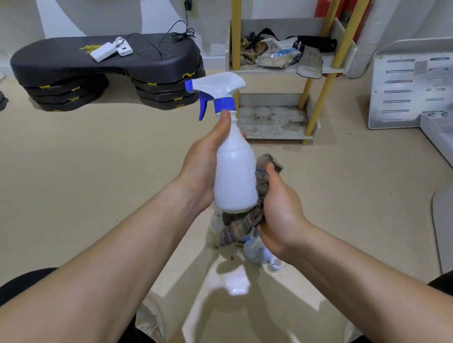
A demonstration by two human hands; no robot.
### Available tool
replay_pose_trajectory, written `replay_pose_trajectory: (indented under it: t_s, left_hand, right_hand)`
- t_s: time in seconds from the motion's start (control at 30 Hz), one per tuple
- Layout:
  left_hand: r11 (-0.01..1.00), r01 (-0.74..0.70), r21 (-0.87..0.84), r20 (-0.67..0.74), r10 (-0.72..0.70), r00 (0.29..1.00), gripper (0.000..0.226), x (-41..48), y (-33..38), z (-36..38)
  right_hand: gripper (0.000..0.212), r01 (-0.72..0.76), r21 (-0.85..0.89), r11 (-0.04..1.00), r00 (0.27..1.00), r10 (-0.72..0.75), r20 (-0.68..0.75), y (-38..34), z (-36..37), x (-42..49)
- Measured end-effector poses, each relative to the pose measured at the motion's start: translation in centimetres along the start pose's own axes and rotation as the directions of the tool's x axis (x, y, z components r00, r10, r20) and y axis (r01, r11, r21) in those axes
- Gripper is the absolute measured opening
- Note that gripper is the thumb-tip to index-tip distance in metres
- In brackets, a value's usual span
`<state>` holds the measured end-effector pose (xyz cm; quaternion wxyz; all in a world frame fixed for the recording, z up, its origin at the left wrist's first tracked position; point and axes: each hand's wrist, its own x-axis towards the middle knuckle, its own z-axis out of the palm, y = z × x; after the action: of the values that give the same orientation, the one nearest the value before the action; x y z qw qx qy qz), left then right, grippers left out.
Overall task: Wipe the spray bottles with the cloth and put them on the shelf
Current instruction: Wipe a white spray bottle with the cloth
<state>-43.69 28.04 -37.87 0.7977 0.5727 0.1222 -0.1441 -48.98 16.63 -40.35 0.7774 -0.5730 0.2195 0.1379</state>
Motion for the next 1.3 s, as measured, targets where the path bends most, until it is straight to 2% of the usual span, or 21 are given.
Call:
replay_pose_trajectory:
  t_s: [0.07, 0.13, 0.2, 0.23, 0.3, 0.33, 0.37, 0.4, 0.47, 0.5, 0.57, 0.67, 0.77, 0.83, 0.9, 0.97, 1.03, 1.13, 1.2, 1.3]
  left_hand:
    - [0.997, 0.040, -0.066, 0.003, -0.039, 0.999, 0.050, -0.2, 0.0, 0.2]
    - [1.000, -0.021, -0.003, -0.134, 0.020, 0.991, 0.050, 0.1, -0.6, 0.5]
    - [0.982, -0.134, 0.136, -0.315, 0.171, 0.934, 0.048, 0.6, -1.2, 0.6]
    - [0.970, -0.163, 0.178, -0.360, 0.218, 0.907, 0.050, 0.8, -1.5, 0.5]
    - [0.973, -0.148, 0.176, -0.367, 0.204, 0.908, 0.058, 0.8, -1.8, 0.5]
    - [0.981, -0.118, 0.155, -0.346, 0.166, 0.924, 0.064, 0.7, -1.9, 0.5]
    - [0.987, -0.085, 0.139, -0.319, 0.126, 0.939, 0.070, 0.6, -2.1, 0.5]
    - [0.989, -0.073, 0.130, -0.292, 0.109, 0.950, 0.074, 0.6, -2.2, 0.6]
    - [0.982, -0.108, 0.152, -0.235, 0.142, 0.961, 0.076, 0.4, -2.5, 0.7]
    - [0.979, -0.120, 0.164, -0.200, 0.152, 0.968, 0.077, 0.4, -2.5, 0.6]
    - [0.983, -0.119, 0.143, -0.137, 0.139, 0.981, 0.069, 0.3, -2.3, 0.5]
    - [0.999, -0.035, 0.033, -0.104, 0.038, 0.994, 0.046, -0.1, -1.7, 0.1]
    - [0.999, 0.010, -0.032, -0.108, -0.013, 0.994, 0.043, 0.3, -1.6, -0.3]
    - [0.991, -0.075, 0.111, -0.243, 0.100, 0.965, 0.040, 0.8, -2.1, -0.2]
    - [0.948, -0.134, 0.287, -0.344, 0.232, 0.910, 0.037, 1.1, -2.9, -0.1]
    - [0.944, -0.121, 0.305, -0.373, 0.236, 0.897, 0.035, 0.8, -3.7, 0.3]
    - [0.953, -0.104, 0.285, -0.354, 0.206, 0.912, 0.028, 0.4, -4.0, 0.7]
    - [0.960, -0.094, 0.262, -0.209, 0.151, 0.966, 0.010, -0.6, -4.0, 1.4]
    - [0.978, -0.056, 0.203, -0.130, 0.084, 0.988, 0.015, -1.2, -4.2, 1.3]
    - [0.992, -0.041, 0.122, -0.092, 0.053, 0.994, 0.026, -1.3, -3.8, 0.7]
  right_hand:
    - [0.048, 0.089, -0.087, 0.992, 0.996, -0.091, -0.021, 0.3, 0.3, 0.0]
    - [0.048, 0.274, -0.222, 0.936, 0.959, -0.282, -0.005, 0.5, 0.6, -0.4]
    - [0.044, 0.429, -0.323, 0.843, 0.900, -0.431, 0.069, 1.2, 0.4, -0.7]
    - [0.041, 0.484, -0.388, 0.784, 0.870, -0.480, 0.116, 1.5, 0.4, -0.8]
    - [0.046, 0.559, -0.526, 0.641, 0.814, -0.547, 0.198, 1.7, 0.3, -0.7]
    - [0.047, 0.560, -0.556, 0.615, 0.809, -0.551, 0.205, 1.7, 0.4, -0.5]
    - [0.045, 0.523, -0.541, 0.658, 0.837, -0.516, 0.182, 1.5, 0.6, -0.2]
    - [0.043, 0.446, -0.494, 0.746, 0.886, -0.445, 0.128, 1.0, 0.8, 0.0]
    - [0.045, 0.209, -0.274, 0.939, 0.977, -0.211, 0.021, -0.3, 0.9, 0.6]
    - [0.047, 0.089, -0.157, 0.984, 0.996, -0.090, 0.000, -0.9, 0.6, 0.9]
    - [0.047, -0.024, -0.040, 0.999, 0.999, 0.025, 0.021, -1.8, 0.0, 1.1]
    - [0.051, -0.089, -0.021, 0.996, 0.995, 0.089, 0.049, -1.5, -0.3, 1.2]
    - [0.052, -0.067, -0.092, 0.993, 0.998, 0.067, -0.004, -0.4, 0.3, 0.7]
    - [0.050, 0.126, -0.268, 0.955, 0.991, -0.132, -0.007, 0.4, 0.8, 0.1]
    - [0.037, 0.310, -0.496, 0.811, 0.944, -0.326, 0.057, 1.0, 0.8, -0.4]
    - [0.031, 0.357, -0.606, 0.711, 0.919, -0.382, 0.093, 1.2, 0.5, -0.5]
    - [0.031, 0.356, -0.579, 0.734, 0.919, -0.387, 0.075, 1.1, 0.2, -0.2]
    - [0.039, 0.305, -0.471, 0.828, 0.939, -0.345, 0.003, 0.7, 0.3, 0.4]
    - [0.041, 0.234, -0.267, 0.935, 0.965, -0.257, -0.052, 0.0, 0.3, 0.8]
    - [0.040, 0.140, -0.030, 0.990, 0.985, -0.142, -0.093, -1.5, -0.4, 1.5]
